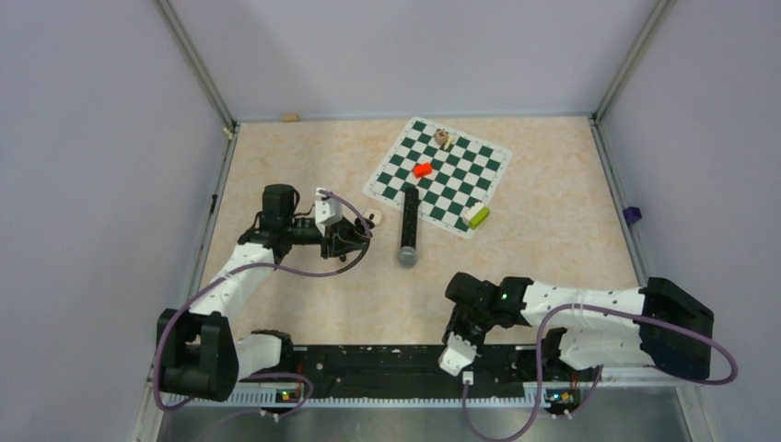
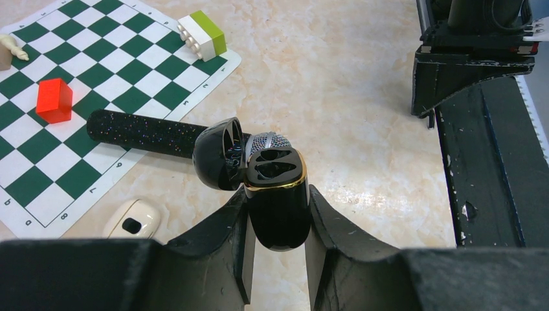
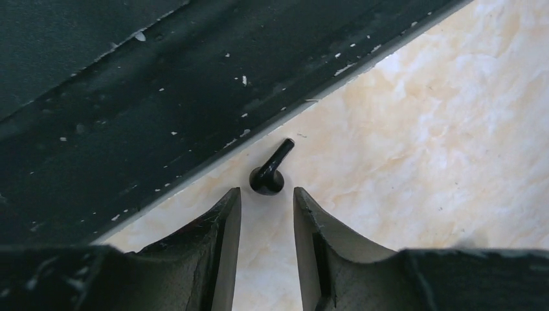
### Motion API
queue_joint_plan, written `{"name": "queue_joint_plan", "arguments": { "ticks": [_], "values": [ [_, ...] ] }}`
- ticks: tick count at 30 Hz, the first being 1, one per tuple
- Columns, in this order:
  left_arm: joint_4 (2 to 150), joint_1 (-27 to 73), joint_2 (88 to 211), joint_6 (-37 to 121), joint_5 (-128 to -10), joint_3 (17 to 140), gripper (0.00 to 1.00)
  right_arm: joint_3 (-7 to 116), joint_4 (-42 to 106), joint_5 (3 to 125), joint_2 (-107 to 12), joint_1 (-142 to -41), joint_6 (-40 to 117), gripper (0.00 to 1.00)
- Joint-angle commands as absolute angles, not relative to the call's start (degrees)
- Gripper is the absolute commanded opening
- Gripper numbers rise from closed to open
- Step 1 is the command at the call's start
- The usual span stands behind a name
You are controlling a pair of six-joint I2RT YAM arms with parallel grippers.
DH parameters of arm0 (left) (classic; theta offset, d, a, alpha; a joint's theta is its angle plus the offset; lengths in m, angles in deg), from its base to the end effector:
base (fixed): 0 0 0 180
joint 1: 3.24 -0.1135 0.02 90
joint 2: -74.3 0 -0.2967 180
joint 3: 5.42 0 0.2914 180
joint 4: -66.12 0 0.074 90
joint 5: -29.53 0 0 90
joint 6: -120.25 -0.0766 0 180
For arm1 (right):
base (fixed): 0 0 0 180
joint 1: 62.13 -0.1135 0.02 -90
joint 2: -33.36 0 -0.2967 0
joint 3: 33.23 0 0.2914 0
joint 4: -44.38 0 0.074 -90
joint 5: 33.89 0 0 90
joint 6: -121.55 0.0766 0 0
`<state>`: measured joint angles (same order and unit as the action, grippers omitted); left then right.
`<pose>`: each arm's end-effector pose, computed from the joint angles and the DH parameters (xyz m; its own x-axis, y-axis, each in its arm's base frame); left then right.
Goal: Insert the wireless bluetooth earbuds into the charging case
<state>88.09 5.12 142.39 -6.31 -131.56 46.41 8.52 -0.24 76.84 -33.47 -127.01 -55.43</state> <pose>0.2533 -0.1105 0.2460 -0.0258 0.1989 -0.9797 0.9931 0.1172 -0.0023 0.0679 0.2086 0.1262 0.8767 -0.3302 -0.3498 -0.4450 -0.8329 -0.3290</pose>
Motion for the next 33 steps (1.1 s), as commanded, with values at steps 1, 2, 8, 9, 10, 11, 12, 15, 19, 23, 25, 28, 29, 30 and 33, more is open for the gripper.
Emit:
{"name": "queue_joint_plan", "arguments": {
  "ticks": [1,2,8,9,10,11,12,15,19,23,25,28,29,30,33],
  "values": [
    [86.6,5.4,142.5,-6.8,-132.8,46.2,0.0,11.5,-5.1,80.9,-35.2,-127.6,-58.0,0.34],
    [86.6,5.4,142.5,-6.7,-132.8,46.2,0.0,11.6,-5.0,81.4,-35.3,-127.8,-57.7,0.34],
    [86.7,5.4,142.6,-6.7,-132.8,46.3,0.0,11.3,0.7,81.6,-36.3,-129.2,-52.8,0.24],
    [86.7,5.4,142.5,-6.7,-132.8,46.2,0.0,11.5,1.2,81.0,-36.6,-129.4,-52.1,0.23],
    [86.7,5.4,142.5,-6.7,-132.8,46.3,0.0,11.7,1.5,80.9,-36.8,-129.5,-51.4,0.21],
    [86.7,5.4,142.4,-6.7,-132.8,46.2,0.0,12.0,1.6,80.7,-37.1,-129.5,-50.9,0.2],
    [86.7,5.4,142.4,-6.7,-132.8,46.2,0.0,12.2,1.6,80.6,-37.1,-129.5,-50.2,0.18],
    [86.8,5.4,142.3,-6.7,-132.7,46.2,0.0,13.1,1.6,80.7,-36.6,-129.5,-47.3,0.15],
    [86.8,5.4,142.3,-6.7,-132.8,46.2,0.0,14.9,1.6,81.4,-36.1,-128.7,-42.0,0.11],
    [86.8,5.5,142.1,-6.5,-132.9,46.2,0.0,19.4,1.3,83.1,-38.9,-125.2,-32.4,0.06],
    [86.9,5.5,142.0,-6.4,-133.0,46.2,0.0,22.3,-0.6,85.1,-41.0,-122.7,-29.1,0.04],
    [87.0,5.5,141.7,-6.2,-133.1,46.1,0.0,26.2,-4.6,90.9,-43.0,-119.0,-27.6,0.03],
    [87.1,5.5,141.6,-6.3,-133.1,46.1,0.0,26.9,-5.5,92.8,-43.0,-117.6,-27.6,0.03],
    [87.1,5.5,141.5,-6.3,-133.2,46.1,0.0,27.1,-6.0,93.5,-42.7,-117.1,-27.8,0.03],
    [87.1,5.5,141.4,-6.2,-133.2,46.1,0.0,25.2,-4.6,89.8,-39.6,-116.8,-30.5,0.03]
  ]
}}
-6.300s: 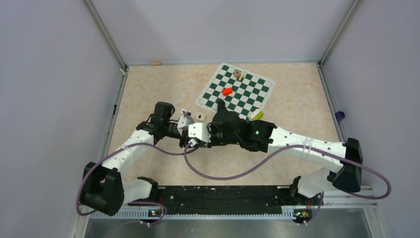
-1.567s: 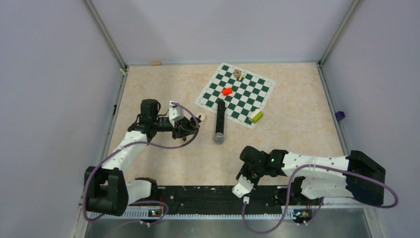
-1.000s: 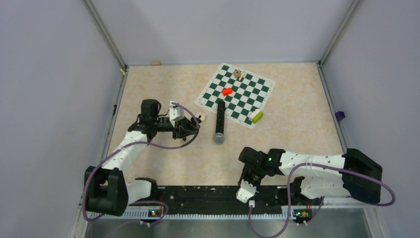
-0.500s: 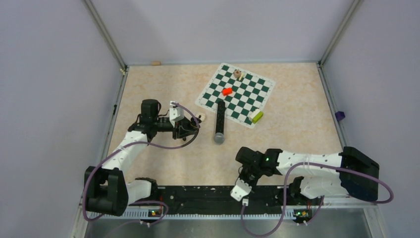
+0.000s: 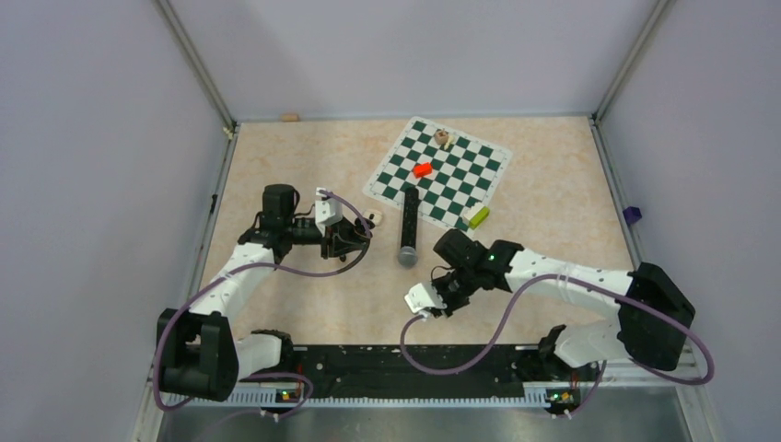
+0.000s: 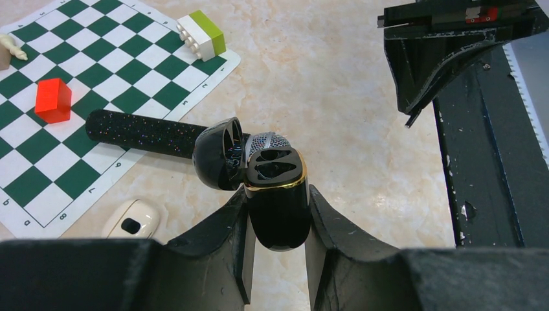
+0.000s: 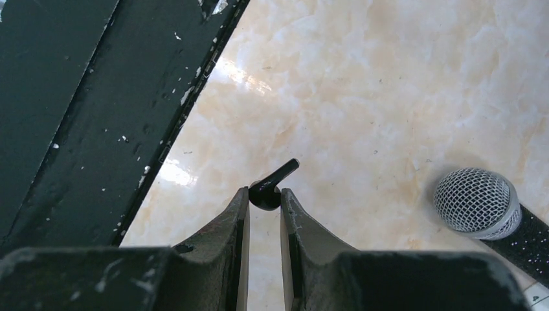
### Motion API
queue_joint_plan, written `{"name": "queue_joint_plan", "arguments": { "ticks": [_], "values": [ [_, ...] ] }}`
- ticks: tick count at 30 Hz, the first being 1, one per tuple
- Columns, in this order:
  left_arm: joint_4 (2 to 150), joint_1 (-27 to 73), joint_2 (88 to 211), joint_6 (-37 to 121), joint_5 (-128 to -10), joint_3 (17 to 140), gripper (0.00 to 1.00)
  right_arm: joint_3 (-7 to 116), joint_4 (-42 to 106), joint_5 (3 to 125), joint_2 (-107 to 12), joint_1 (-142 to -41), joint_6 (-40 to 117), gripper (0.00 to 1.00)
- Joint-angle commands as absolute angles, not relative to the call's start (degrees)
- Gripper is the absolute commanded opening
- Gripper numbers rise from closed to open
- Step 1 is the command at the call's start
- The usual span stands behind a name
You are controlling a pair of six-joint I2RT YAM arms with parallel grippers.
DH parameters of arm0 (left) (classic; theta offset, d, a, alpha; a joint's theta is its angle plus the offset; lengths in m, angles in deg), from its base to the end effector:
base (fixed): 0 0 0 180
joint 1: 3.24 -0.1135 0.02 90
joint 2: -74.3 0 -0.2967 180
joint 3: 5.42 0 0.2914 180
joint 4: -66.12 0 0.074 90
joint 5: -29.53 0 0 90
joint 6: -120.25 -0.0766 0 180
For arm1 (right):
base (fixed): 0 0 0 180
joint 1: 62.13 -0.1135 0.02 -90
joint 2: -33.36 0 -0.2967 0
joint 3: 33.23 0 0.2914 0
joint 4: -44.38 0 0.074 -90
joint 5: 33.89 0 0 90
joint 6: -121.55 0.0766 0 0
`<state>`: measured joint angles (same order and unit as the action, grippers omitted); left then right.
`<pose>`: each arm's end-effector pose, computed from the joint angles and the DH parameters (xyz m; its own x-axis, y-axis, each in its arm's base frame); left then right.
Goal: Insert the wireless bluetooth earbuds into the charging case
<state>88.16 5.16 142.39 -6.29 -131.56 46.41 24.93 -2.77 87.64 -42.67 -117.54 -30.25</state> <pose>0.2531 -0.1106 0.2459 -0.0271 0.1991 -0.9796 0.9932 0.1165 -0.0038 0.1286 0.2570 0.1857 0.4857 -0.6189 -0.6173 -0.8443 -0.5149 -0.1482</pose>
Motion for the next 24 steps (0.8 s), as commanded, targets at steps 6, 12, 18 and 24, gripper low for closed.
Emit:
{"name": "queue_joint_plan", "arguments": {
  "ticks": [6,12,18,24],
  "values": [
    [87.0,5.5,141.4,-5.8,-133.2,46.1,0.0,24.6,-4.4,88.0,-33.2,-116.2,-31.4,0.03],
    [87.1,5.7,141.0,-5.3,-133.4,46.2,0.0,31.9,-10.3,105.1,-37.5,-113.8,-25.3,0.03],
    [86.7,5.9,140.1,-5.3,-133.3,45.4,0.0,38.3,-10.4,122.6,-42.4,-107.0,-15.5,0.0],
    [85.6,7.6,139.2,-5.7,-130.5,44.6,0.0,42.3,-10.4,130.2,-45.7,-102.1,-9.4,0.0]
  ]
}}
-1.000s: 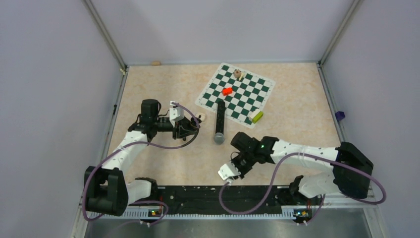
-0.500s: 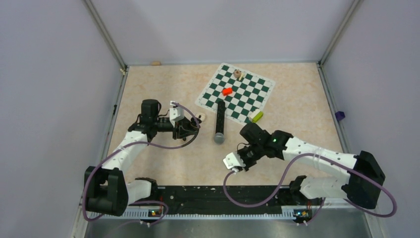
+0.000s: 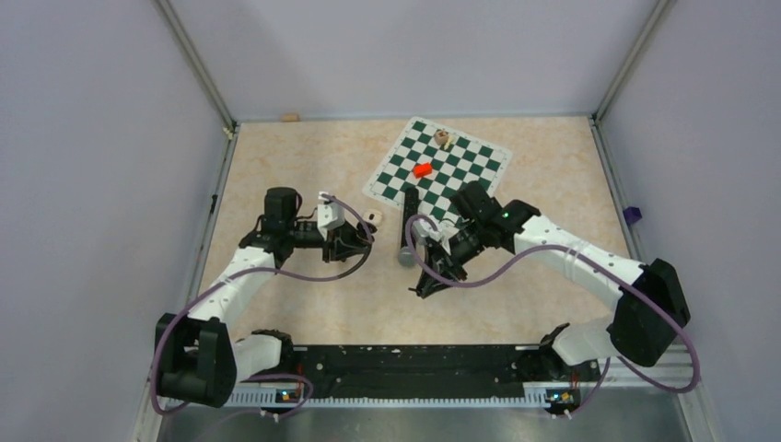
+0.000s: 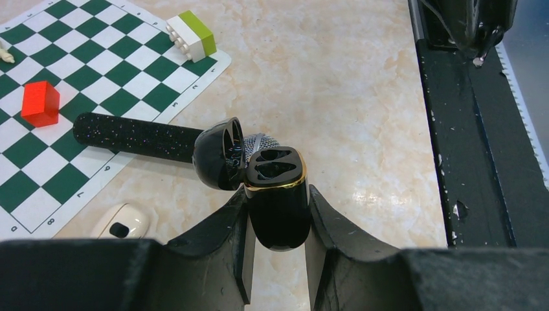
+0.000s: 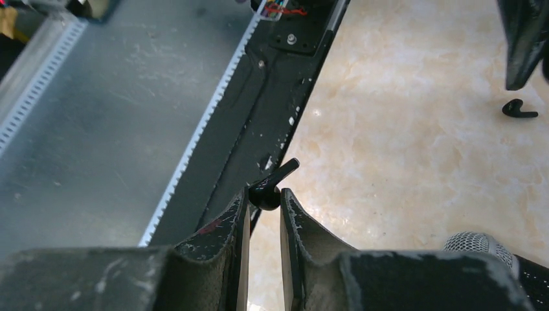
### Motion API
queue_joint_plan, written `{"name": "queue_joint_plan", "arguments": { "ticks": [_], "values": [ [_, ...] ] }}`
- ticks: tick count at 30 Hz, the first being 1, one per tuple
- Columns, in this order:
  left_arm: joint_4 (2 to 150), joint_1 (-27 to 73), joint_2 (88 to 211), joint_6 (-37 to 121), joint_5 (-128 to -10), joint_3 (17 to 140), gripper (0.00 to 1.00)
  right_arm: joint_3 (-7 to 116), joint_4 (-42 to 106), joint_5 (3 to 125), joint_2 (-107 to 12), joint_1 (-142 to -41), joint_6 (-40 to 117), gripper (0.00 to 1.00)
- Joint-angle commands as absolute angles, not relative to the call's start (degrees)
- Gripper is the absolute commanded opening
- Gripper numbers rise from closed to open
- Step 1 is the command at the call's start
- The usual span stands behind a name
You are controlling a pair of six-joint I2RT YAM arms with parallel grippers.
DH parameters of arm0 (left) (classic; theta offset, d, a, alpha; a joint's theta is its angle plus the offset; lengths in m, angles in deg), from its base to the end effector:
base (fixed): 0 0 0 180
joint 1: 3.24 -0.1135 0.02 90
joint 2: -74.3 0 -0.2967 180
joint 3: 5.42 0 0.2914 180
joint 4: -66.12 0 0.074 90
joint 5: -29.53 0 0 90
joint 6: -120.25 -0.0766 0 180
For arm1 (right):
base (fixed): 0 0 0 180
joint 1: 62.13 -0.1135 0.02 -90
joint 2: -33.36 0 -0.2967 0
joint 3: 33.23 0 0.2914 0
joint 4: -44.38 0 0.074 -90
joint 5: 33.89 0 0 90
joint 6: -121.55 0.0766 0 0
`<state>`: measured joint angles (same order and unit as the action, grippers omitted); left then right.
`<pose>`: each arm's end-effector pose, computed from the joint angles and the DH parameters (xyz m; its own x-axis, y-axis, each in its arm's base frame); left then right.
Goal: Insert the wireless bluetooth earbuds into the charging case
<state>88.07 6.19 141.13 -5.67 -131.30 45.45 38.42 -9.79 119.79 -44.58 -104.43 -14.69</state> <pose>0.2463 -0.1142 0.2452 -0.0280 0.1999 -0.9794 0.9945 0.1044 -0.0071 0.1763 0.2533 0.2778 0.0065 -0.4270 -0.9042 -0.8972 -0.4018 0.1833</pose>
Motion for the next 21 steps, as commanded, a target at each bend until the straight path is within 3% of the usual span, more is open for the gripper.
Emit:
{"name": "queue_joint_plan", "arguments": {
  "ticks": [1,11,21],
  "values": [
    [85.6,8.1,139.1,-6.1,-129.6,44.6,0.0,42.9,-10.4,129.8,-45.8,-101.7,-9.0,0.0],
    [87.3,17.5,140.8,-13.2,-119.1,45.0,0.0,48.4,-2.2,119.8,-48.7,-101.3,8.9,0.0],
    [87.4,21.4,140.7,-14.8,-115.2,45.0,0.0,47.3,7.2,122.8,-52.6,-101.3,21.8,0.0]
  ]
}}
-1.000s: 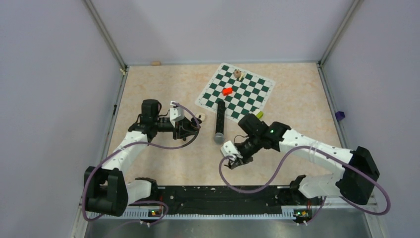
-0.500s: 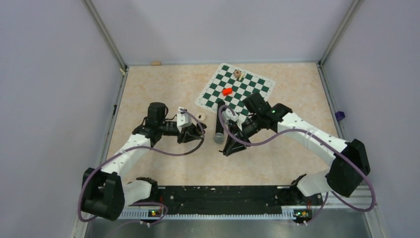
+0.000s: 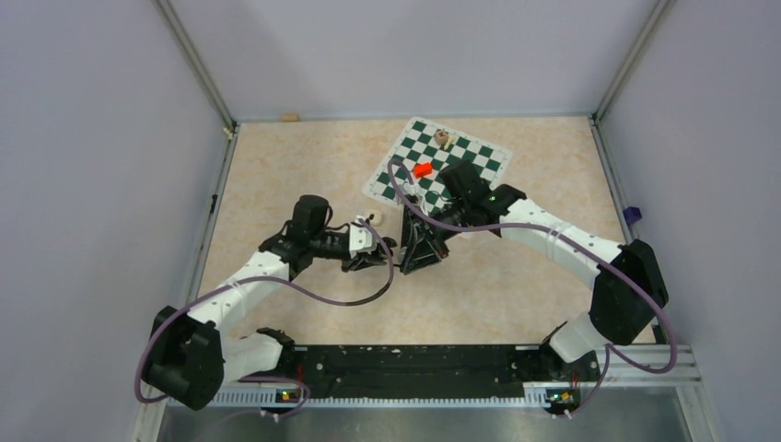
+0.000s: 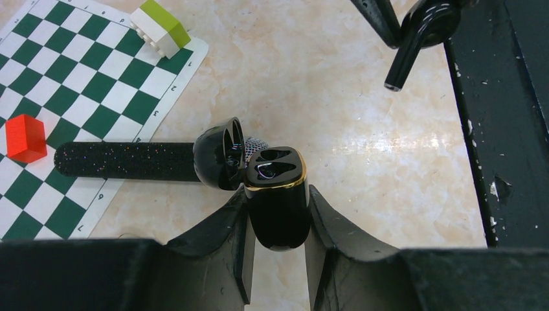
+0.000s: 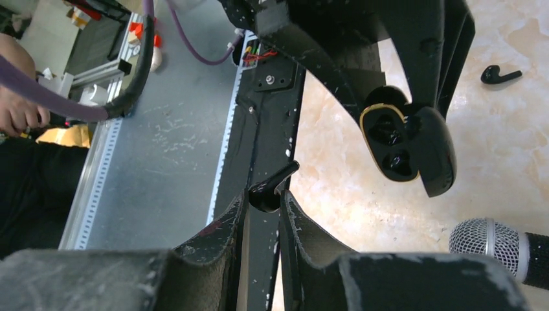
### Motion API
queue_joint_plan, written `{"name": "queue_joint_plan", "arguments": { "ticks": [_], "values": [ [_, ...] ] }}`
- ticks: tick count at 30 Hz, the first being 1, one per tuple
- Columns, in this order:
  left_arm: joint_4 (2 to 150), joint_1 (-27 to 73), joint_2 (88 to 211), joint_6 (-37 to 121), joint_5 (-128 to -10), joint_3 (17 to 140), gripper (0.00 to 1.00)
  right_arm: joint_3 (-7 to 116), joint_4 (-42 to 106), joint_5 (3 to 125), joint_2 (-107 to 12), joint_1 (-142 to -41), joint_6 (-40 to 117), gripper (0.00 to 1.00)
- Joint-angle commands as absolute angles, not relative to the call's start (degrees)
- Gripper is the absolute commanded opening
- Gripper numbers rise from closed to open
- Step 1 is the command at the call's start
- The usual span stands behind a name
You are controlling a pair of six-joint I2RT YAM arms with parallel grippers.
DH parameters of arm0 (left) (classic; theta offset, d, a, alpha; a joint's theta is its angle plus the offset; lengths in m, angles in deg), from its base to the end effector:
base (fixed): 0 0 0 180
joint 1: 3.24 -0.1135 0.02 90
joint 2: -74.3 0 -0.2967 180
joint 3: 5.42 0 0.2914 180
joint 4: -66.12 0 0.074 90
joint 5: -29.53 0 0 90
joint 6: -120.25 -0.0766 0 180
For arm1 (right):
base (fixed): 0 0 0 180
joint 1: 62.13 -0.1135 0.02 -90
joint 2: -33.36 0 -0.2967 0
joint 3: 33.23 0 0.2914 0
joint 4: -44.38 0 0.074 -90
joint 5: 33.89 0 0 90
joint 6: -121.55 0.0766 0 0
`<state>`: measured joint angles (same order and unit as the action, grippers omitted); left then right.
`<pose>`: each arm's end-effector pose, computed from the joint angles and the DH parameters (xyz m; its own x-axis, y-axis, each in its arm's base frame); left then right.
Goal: Insert the wireless bluetooth earbuds into the charging case
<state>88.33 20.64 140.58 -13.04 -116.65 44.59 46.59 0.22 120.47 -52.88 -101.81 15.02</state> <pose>0.2227 -0.1682 0.2309 0.1481 0.3518 -0.9243 0.9870 0.0061 0.1605 0.2316 0.2818 0.2942 -0.3660 -0.4636 -0.8069 -0.8564 -0.1715 0.4870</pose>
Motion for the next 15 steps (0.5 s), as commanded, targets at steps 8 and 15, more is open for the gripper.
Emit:
{"name": "queue_joint_plan", "arguments": {
  "ticks": [8,15],
  "values": [
    [91.5,22.6,140.7,-18.8,-116.5,46.0,0.0,44.0,17.3,124.9,-53.3,-101.4,29.6,0.0],
    [93.4,22.8,140.7,-20.0,-118.6,46.7,0.0,42.5,18.5,124.8,-53.7,-101.7,28.8,0.0]
  ]
}}
